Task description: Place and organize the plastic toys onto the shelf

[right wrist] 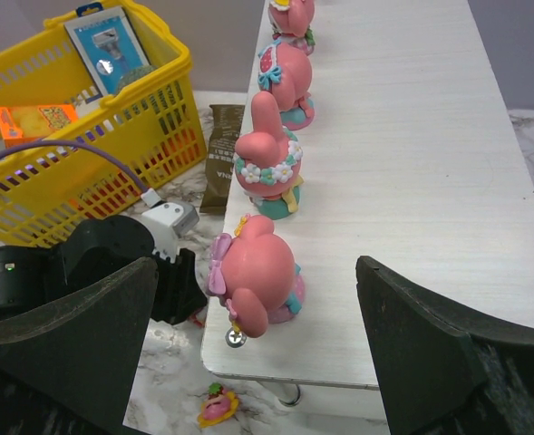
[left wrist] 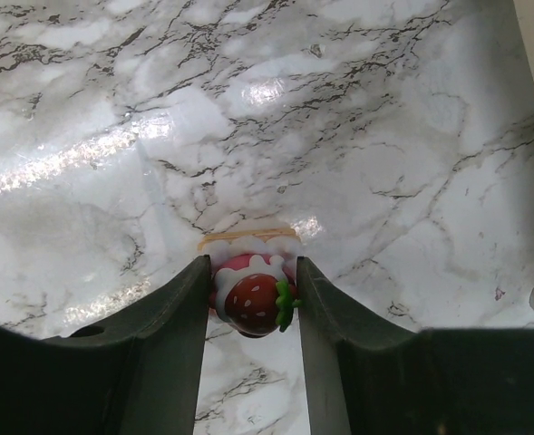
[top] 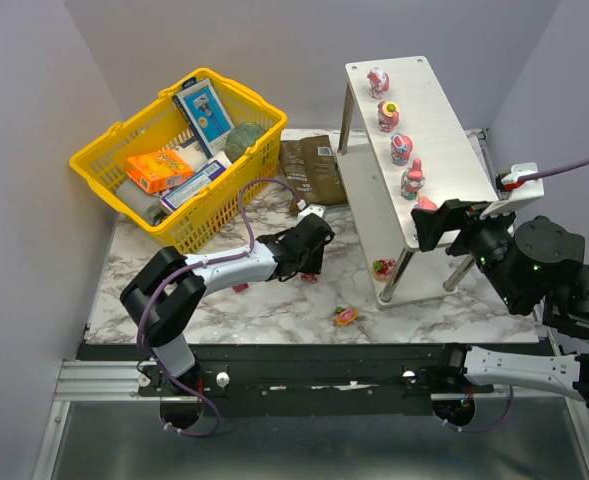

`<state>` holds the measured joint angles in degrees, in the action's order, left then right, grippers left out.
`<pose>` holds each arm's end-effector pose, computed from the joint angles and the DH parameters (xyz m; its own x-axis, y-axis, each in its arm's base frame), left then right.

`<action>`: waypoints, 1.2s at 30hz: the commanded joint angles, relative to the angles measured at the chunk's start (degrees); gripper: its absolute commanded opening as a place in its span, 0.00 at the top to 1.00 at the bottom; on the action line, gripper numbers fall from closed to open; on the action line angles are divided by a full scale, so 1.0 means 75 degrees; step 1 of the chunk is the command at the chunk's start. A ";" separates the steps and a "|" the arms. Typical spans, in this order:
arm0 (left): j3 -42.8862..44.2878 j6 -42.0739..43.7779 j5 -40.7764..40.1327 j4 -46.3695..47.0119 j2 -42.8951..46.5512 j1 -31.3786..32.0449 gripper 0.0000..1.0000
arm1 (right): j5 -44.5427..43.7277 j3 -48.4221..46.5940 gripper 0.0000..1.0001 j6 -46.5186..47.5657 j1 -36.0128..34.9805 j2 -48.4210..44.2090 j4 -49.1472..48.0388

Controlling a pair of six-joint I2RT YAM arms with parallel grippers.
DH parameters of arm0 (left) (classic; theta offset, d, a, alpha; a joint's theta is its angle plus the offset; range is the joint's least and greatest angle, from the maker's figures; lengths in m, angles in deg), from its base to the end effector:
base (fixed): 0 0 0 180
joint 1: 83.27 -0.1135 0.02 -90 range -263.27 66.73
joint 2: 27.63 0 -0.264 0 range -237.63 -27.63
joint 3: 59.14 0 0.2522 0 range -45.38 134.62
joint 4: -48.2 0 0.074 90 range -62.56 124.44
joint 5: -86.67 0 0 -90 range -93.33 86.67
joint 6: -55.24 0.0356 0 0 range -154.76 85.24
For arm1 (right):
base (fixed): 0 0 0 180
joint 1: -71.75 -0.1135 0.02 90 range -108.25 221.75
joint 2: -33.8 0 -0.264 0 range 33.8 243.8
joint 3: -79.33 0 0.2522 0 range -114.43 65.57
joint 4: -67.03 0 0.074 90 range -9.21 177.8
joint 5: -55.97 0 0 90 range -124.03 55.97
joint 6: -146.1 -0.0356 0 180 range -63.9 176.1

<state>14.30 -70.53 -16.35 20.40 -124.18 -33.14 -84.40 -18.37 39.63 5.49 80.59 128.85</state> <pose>0.2309 -0.2639 0.1924 -0.7876 0.0545 -0.6138 0.2420 0.9434 -0.2267 0.0626 0.0743 0.4834 -0.1523 0.1029 -0.9830 -0.2463 0.9592 0.1386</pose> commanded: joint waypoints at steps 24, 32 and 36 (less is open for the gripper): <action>0.2717 0.3737 0.2390 0.1697 -0.1059 0.0031 0.92 | -0.0456 -0.0069 0.03 0.0122 0.0022 -0.0121 -0.0067; 0.3328 0.4089 0.2825 0.1521 -0.1728 0.0031 0.84 | -0.0515 -0.0210 0.03 0.0227 0.0022 -0.0097 -0.0067; 0.3316 0.4241 0.2954 0.1521 -0.1786 0.0031 0.82 | -0.0526 -0.0234 0.03 0.0227 0.0022 -0.0086 -0.0067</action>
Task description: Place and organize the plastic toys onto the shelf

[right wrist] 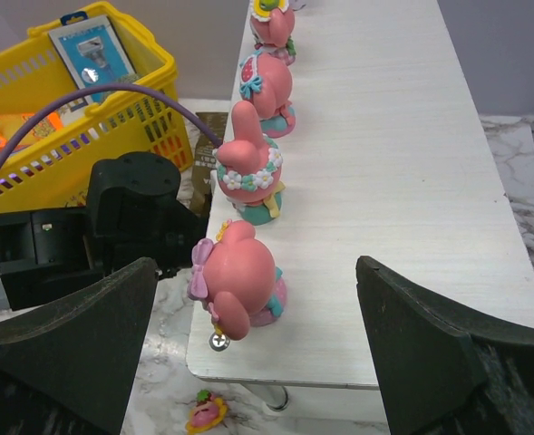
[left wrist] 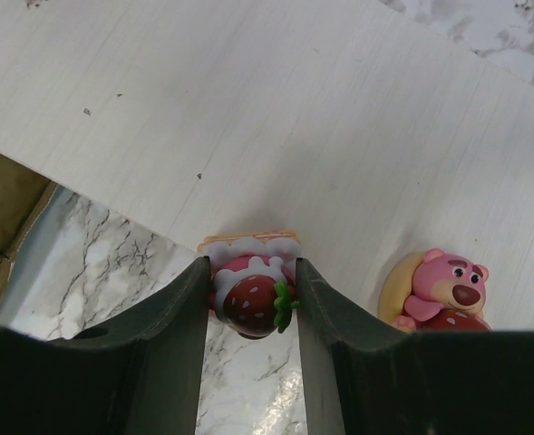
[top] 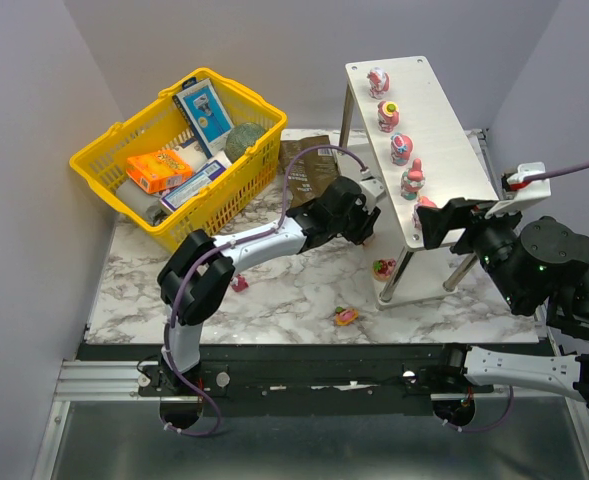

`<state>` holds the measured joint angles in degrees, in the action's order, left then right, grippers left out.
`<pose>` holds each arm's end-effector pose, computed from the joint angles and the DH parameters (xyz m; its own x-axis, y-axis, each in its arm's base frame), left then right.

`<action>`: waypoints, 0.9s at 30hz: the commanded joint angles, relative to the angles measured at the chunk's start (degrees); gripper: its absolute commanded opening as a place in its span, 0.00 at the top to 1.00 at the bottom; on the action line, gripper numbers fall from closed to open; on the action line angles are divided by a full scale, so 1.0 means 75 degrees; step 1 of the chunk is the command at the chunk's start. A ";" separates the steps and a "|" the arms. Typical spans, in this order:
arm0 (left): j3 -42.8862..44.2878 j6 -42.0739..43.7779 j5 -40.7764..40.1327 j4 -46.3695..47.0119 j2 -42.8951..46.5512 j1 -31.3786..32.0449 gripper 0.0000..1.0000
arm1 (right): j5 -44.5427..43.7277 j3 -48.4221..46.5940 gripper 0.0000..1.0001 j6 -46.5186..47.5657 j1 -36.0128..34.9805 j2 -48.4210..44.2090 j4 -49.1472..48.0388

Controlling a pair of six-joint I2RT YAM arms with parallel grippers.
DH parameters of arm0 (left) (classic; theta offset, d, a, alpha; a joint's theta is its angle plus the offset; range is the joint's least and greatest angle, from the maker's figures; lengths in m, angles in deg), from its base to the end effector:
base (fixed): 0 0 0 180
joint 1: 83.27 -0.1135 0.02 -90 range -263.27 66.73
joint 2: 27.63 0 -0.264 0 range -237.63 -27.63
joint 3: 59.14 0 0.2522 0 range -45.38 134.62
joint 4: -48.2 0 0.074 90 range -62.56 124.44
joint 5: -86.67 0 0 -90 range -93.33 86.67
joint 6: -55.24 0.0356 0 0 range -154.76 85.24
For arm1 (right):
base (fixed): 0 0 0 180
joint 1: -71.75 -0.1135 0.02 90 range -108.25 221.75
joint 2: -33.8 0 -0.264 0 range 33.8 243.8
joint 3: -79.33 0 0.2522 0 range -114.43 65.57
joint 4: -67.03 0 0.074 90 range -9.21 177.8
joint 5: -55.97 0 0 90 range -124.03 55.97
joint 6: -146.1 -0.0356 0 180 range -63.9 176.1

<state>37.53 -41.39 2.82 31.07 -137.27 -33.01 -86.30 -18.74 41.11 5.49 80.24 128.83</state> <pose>0.2842 -0.3478 0.2507 -0.4136 0.3179 -0.8532 0.7813 0.6051 -0.1533 0.0616 0.0700 0.4856 -0.1325 0.0919 -0.9869 -0.2200 0.9681 0.1197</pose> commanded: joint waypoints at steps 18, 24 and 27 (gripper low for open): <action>0.1038 0.1505 0.0902 -0.0581 -0.0802 0.0025 0.63 | -0.0367 -0.0289 0.03 0.0111 0.0022 0.0066 -0.0111; 0.1272 0.2009 0.1441 -0.0920 -0.0931 0.0025 0.54 | -0.0343 -0.0336 0.03 0.0134 0.0034 0.0090 -0.0123; 0.1600 0.2255 0.1932 -0.1411 -0.1083 0.0014 0.52 | -0.0331 -0.0360 0.03 0.0134 0.0022 0.0136 -0.0123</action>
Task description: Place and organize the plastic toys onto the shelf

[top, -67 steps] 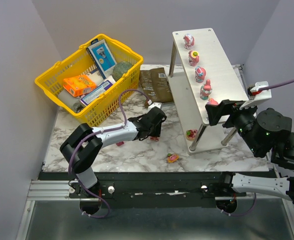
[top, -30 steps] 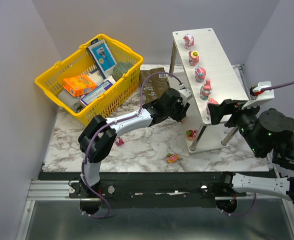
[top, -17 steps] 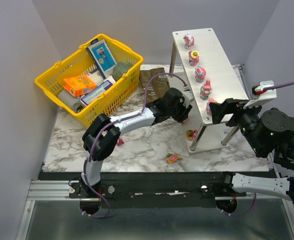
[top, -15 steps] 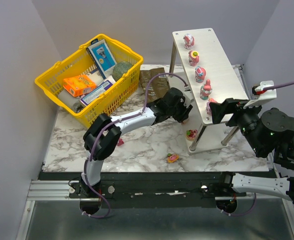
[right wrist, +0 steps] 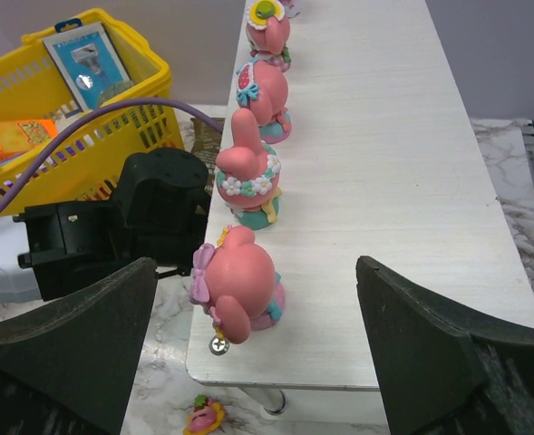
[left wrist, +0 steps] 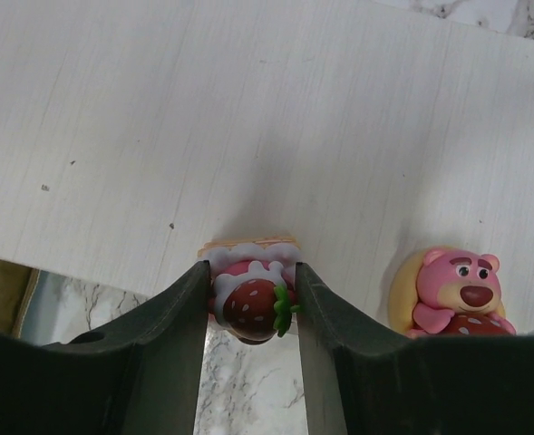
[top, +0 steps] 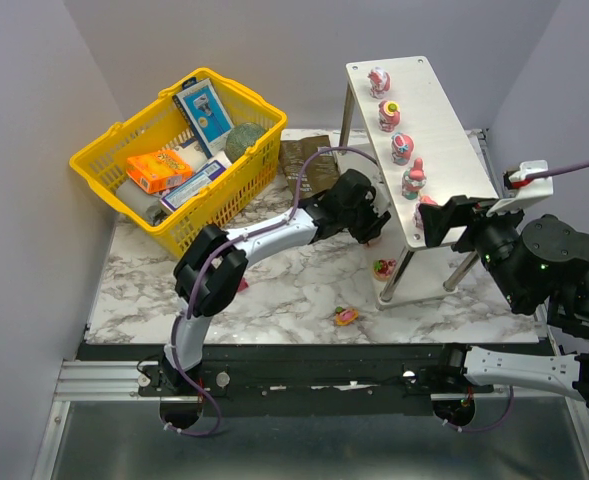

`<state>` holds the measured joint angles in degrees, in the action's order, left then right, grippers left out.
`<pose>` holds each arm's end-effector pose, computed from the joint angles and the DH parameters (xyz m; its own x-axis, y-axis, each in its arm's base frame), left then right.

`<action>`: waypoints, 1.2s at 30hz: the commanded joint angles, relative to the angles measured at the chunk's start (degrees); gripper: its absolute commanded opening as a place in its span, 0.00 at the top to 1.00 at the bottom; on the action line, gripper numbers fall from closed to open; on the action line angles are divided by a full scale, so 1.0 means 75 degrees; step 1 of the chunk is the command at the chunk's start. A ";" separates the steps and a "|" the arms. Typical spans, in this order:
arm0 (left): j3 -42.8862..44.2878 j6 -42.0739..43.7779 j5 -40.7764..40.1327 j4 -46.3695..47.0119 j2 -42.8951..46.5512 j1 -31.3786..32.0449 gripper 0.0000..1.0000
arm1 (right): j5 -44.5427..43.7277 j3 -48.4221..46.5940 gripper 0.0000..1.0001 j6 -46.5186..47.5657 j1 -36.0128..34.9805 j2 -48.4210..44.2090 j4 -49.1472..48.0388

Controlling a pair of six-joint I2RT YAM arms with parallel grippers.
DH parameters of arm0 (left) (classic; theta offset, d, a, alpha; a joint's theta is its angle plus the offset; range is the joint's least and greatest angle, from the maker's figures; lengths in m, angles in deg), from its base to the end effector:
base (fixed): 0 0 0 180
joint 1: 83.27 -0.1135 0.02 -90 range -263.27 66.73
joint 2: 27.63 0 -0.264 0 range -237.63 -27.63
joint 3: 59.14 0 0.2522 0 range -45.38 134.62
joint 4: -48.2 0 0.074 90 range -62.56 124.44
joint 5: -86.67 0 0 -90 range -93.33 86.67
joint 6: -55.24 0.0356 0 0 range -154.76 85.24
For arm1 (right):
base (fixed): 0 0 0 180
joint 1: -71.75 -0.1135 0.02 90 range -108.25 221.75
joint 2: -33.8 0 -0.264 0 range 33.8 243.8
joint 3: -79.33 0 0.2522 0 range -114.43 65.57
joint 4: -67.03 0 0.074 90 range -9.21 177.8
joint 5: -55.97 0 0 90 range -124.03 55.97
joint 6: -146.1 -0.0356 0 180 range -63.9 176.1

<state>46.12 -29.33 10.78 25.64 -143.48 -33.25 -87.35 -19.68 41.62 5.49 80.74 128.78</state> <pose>0.2978 -0.3687 0.2454 -0.2670 0.4613 -0.8461 0.9036 0.4250 -0.0535 0.0618 0.0697 0.4893 -0.1227 0.0921 -0.9882 -0.2043 0.9720 0.1159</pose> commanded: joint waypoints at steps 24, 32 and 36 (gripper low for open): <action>0.1546 0.1374 0.1331 -0.1792 -0.0819 -0.0013 0.26 | 0.0043 -0.0551 0.03 0.0056 0.0022 0.0410 0.0070; 0.1299 0.1093 0.1107 -0.1358 -0.0596 -0.0013 0.07 | -0.0027 -0.0586 0.03 0.0056 0.0022 0.0374 0.0047; 0.1253 0.0975 0.0967 -0.1218 -0.0561 -0.0013 0.02 | -0.0027 -0.0598 0.03 0.0056 0.0034 0.0363 0.0047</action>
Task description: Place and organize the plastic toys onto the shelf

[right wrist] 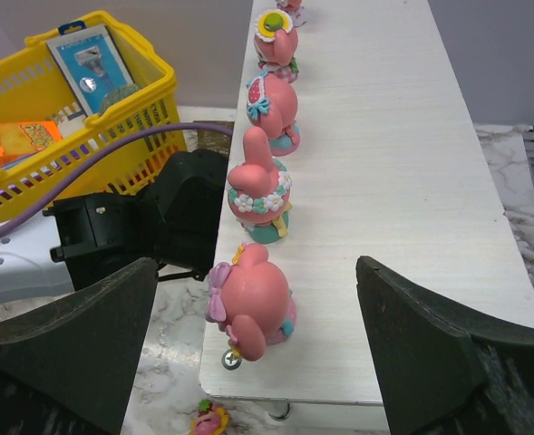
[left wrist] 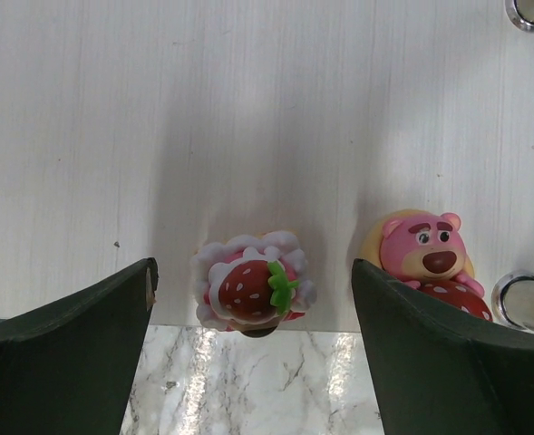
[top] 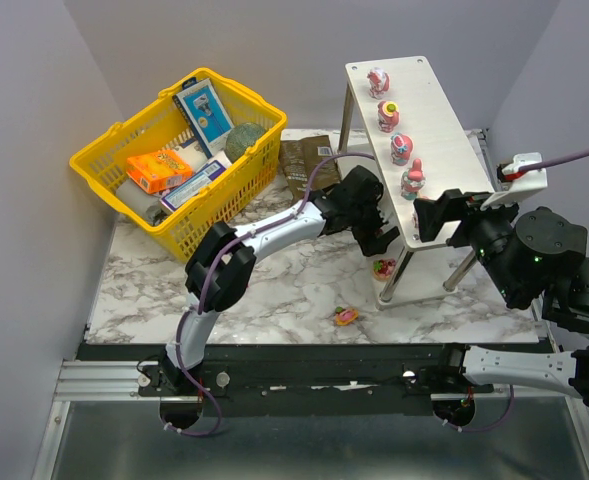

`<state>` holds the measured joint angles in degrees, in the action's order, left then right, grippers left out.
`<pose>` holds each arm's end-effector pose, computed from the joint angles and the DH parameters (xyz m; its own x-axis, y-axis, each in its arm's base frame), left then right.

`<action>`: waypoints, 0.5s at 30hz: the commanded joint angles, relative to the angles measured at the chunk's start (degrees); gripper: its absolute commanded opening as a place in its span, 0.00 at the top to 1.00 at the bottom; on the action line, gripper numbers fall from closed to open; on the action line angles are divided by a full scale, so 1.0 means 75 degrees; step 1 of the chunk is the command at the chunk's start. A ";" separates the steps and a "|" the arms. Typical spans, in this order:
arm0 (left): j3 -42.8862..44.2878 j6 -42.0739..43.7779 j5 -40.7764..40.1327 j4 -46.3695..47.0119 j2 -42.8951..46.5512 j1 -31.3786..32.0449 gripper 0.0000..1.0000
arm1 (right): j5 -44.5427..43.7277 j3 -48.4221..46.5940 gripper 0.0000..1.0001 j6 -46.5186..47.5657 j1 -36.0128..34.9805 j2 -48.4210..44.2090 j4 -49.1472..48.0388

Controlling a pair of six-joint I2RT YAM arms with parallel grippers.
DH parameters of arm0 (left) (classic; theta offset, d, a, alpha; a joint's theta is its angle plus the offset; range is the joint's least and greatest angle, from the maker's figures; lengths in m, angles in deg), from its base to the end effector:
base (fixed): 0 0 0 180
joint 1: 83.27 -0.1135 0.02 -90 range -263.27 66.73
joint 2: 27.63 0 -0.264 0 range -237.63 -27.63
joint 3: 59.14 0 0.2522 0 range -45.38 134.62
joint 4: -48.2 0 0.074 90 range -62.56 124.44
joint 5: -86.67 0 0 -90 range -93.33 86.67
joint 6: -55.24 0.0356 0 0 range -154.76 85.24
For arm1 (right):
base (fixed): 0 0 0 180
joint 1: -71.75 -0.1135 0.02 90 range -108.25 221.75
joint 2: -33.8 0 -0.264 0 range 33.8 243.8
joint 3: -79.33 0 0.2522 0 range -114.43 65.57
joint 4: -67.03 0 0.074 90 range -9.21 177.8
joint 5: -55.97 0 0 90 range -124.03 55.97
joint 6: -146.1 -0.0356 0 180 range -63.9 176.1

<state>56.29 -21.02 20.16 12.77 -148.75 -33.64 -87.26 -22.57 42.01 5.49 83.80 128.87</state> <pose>0.3051 -0.3808 0.2444 -0.2016 0.5735 -0.7940 0.9688 0.2358 -0.0757 0.0663 0.0799 0.4977 -0.1235 0.0812 -0.9890 -0.2065 0.9727 0.1057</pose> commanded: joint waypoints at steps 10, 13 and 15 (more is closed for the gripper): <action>-0.0794 -0.0250 -0.0553 0.0909 0.0376 -0.0007 0.02 | -0.0062 -0.0166 0.03 -0.0020 0.0022 -0.0057 0.0036; -0.0829 -0.0191 -0.0647 0.0886 0.0376 -0.0042 0.05 | -0.0051 -0.0166 0.03 -0.0020 0.0022 -0.0045 0.0035; -0.0829 -0.0168 -0.0670 0.0874 0.0376 -0.0066 0.06 | -0.0051 -0.0166 0.03 -0.0009 0.0022 -0.0022 0.0035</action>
<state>50.47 -22.38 16.83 17.99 -148.71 -33.75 -87.29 -22.72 42.01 5.49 83.74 128.85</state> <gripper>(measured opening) 0.952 0.973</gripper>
